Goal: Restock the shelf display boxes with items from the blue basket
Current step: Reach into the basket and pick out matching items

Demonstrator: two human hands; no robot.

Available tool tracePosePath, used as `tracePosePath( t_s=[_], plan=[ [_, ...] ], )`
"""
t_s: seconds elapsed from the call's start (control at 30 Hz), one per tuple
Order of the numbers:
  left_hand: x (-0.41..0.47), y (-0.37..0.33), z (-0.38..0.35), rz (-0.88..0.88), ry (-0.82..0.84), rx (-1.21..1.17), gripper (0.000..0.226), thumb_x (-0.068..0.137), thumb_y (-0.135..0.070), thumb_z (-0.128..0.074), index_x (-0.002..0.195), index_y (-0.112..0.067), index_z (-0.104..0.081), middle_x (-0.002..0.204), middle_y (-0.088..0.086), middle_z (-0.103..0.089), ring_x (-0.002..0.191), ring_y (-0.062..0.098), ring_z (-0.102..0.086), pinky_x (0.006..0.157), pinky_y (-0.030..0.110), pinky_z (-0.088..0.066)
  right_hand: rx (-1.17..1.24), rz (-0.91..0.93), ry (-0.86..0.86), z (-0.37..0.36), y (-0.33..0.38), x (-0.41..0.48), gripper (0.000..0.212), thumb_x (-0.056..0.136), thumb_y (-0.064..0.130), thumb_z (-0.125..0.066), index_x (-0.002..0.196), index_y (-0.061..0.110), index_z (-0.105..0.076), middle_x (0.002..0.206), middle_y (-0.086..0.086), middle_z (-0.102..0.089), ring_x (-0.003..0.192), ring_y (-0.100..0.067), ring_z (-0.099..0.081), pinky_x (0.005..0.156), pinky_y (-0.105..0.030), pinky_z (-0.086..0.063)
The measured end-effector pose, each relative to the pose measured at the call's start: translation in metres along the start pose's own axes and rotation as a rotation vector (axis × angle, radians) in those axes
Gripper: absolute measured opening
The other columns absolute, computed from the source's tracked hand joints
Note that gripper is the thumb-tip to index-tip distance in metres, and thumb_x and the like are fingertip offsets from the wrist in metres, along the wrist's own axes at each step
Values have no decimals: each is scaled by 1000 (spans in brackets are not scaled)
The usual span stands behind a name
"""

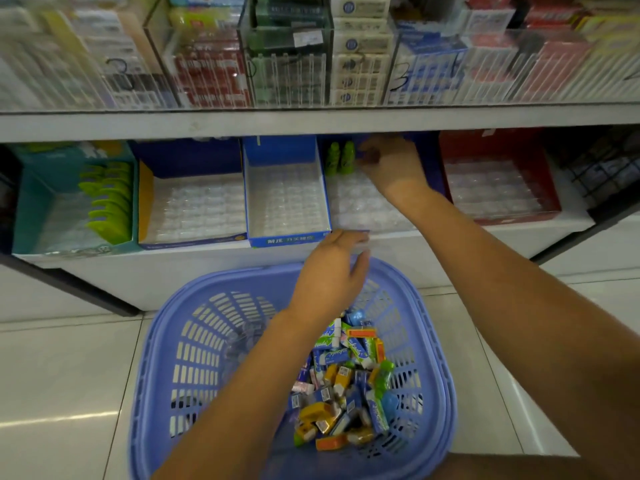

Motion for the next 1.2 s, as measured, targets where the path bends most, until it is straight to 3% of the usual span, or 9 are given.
tracePosePath(
  t_s=[0.07, 0.13, 0.3, 0.43, 0.63, 0.77, 0.97, 1.07, 1.2],
  plan=[
    [-22, 33, -11, 112, 64, -7, 18, 95, -21, -52, 106, -14, -63, 101, 5, -69, 89, 20, -64, 77, 35, -52, 140, -13, 11, -1, -1, -36, 17, 84, 23, -67, 92, 8, -72, 86, -5, -71, 82, -16, -66, 63, -16, -43],
    [-51, 77, -41, 305, 328, 97, 20, 97, -20, -49, 108, -10, -62, 107, 8, -68, 95, 23, -64, 83, 36, -51, 204, -1, 315, -32, 7, -82, 15, 78, 27, -76, 79, 12, -72, 64, 7, -65, 56, -2, -59, 53, -9, -41],
    [-140, 134, -110, 445, 875, 168, 19, 96, -17, -48, 108, -7, -60, 112, 14, -59, 110, 33, -55, 83, 34, -42, -241, 81, 1073, -144, -10, -191, 18, 83, 14, -70, 97, 2, -70, 102, -15, -69, 95, -27, -65, 80, -35, -51],
    [-178, 143, -131, 552, 966, 120, 17, 92, -15, -50, 108, -16, -56, 112, 9, -56, 93, 25, -53, 76, 36, -43, -534, 240, 1346, -193, -48, -247, 22, 88, 2, -62, 68, 7, -53, 64, -10, -44, 60, -27, -42, 66, -36, -36],
    [-175, 156, -130, 623, 851, -40, 12, 86, -14, -60, 98, -14, -63, 106, 6, -60, 97, 21, -56, 86, 34, -48, -639, 423, 1240, -209, -55, -253, 14, 82, -1, -64, 81, 9, -54, 70, -7, -39, 60, -22, -38, 61, -35, -35],
    [-159, 160, -122, 723, 650, -382, 34, 81, -24, -74, 114, -20, -62, 104, -6, -61, 96, 10, -57, 70, 16, -49, -65, 62, 1061, -200, -44, -216, 22, 87, 25, -65, 90, 6, -56, 80, -4, -49, 67, -16, -46, 67, -29, -41],
    [-137, 186, -81, 813, 274, -643, 5, 91, -8, -61, 86, -8, -64, 72, 5, -61, 67, 17, -56, 61, 20, -50, 556, -252, 853, -234, -4, -185, 26, 86, 26, -69, 102, 6, -66, 88, -6, -70, 71, -15, -66, 67, -17, -54],
    [-152, 225, -57, 990, 205, -573, 9, 89, -1, -60, 80, -3, -58, 73, 14, -58, 68, 25, -56, 71, 37, -50, 305, -128, 780, -271, 5, -171, 27, 92, 26, -61, 113, 10, -66, 111, -9, -69, 94, -26, -67, 84, -32, -53],
    [-169, 248, -31, 1146, 44, -569, 15, 76, 2, -61, 67, -8, -54, 65, 14, -52, 63, 23, -51, 70, 37, -43, -297, 207, 822, -320, 17, -170, 33, 90, 4, -50, 120, 12, -62, 121, -16, -57, 107, -36, -59, 88, -40, -49]
  ],
)
Point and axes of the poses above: each hand's wrist, its own x-axis towards the middle knuckle, its own z-axis out of the back of the hand, y = z × x, the point moved 7 cm from there along x, towards the middle knuckle
